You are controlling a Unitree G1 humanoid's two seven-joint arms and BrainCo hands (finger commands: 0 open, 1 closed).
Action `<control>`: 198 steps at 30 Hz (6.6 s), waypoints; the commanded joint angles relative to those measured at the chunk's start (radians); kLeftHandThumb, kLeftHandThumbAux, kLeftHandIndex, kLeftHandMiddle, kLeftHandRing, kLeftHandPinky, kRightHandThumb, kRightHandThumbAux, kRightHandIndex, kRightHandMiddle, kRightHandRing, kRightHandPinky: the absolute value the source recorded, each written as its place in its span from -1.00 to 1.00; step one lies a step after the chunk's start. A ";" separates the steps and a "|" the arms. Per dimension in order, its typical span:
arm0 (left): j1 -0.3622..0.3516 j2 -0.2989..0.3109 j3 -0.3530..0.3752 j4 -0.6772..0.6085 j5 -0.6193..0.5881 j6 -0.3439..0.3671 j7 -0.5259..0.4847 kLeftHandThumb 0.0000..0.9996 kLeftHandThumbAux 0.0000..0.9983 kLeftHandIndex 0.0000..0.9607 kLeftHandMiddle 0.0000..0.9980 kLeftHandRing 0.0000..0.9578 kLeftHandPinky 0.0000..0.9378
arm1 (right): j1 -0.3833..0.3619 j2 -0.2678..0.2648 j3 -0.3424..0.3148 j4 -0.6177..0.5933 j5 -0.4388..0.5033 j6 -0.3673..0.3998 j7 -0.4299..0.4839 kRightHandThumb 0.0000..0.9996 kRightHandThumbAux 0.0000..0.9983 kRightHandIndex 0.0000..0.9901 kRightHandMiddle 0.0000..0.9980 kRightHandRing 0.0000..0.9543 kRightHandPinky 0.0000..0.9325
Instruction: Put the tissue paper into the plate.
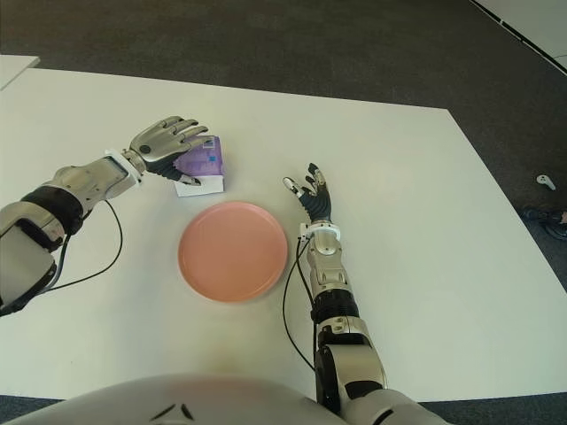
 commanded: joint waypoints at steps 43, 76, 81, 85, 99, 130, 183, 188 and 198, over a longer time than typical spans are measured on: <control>0.025 -0.044 -0.032 0.124 -0.005 -0.082 -0.048 -0.87 -0.51 -1.00 -1.00 -1.00 -1.00 | 0.064 0.005 0.007 0.006 0.005 0.051 0.029 -0.66 0.17 -0.81 -0.80 -0.80 -0.71; 0.057 -0.117 -0.070 0.202 -0.016 -0.037 -0.055 -0.89 -0.48 -1.00 -1.00 -1.00 -1.00 | 0.062 0.006 0.011 0.002 0.008 0.057 0.031 -0.67 0.15 -0.80 -0.80 -0.81 -0.72; 0.061 -0.122 -0.071 0.206 -0.018 -0.032 -0.058 -0.89 -0.45 -1.00 -1.00 -1.00 -1.00 | 0.061 0.005 0.012 0.003 0.007 0.057 0.031 -0.67 0.15 -0.80 -0.79 -0.80 -0.72; 0.063 -0.124 -0.071 0.208 -0.022 -0.028 -0.058 -0.88 -0.44 -1.00 -1.00 -1.00 -1.00 | 0.059 0.005 0.013 0.004 0.007 0.057 0.032 -0.66 0.15 -0.80 -0.79 -0.80 -0.72; 0.065 -0.124 -0.072 0.215 -0.027 -0.014 -0.041 -0.88 -0.40 -1.00 -1.00 -1.00 -1.00 | 0.053 0.003 0.014 0.011 0.005 0.054 0.036 -0.68 0.15 -0.80 -0.81 -0.81 -0.74; 0.081 -0.140 -0.173 0.246 0.064 0.153 0.547 0.46 0.40 -0.08 0.66 0.74 0.82 | 0.052 0.003 0.016 0.009 0.004 0.055 0.039 -0.71 0.15 -0.80 -0.80 -0.81 -0.73; -0.118 -0.020 0.200 0.123 -0.272 -0.277 0.536 0.48 0.40 -0.08 0.69 0.76 0.78 | 0.019 -0.007 0.020 0.059 0.013 0.040 0.051 -0.69 0.14 -0.81 -0.81 -0.82 -0.74; -0.103 -0.018 0.255 0.065 -0.311 -0.337 0.520 0.48 0.40 -0.08 0.70 0.76 0.79 | 0.016 -0.008 0.020 0.065 0.012 0.040 0.050 -0.69 0.14 -0.80 -0.81 -0.82 -0.74; -0.015 -0.011 0.364 -0.237 -0.345 -0.384 0.453 0.48 0.40 -0.08 0.70 0.77 0.80 | 0.015 -0.005 0.019 0.069 0.013 0.035 0.043 -0.68 0.15 -0.81 -0.81 -0.82 -0.75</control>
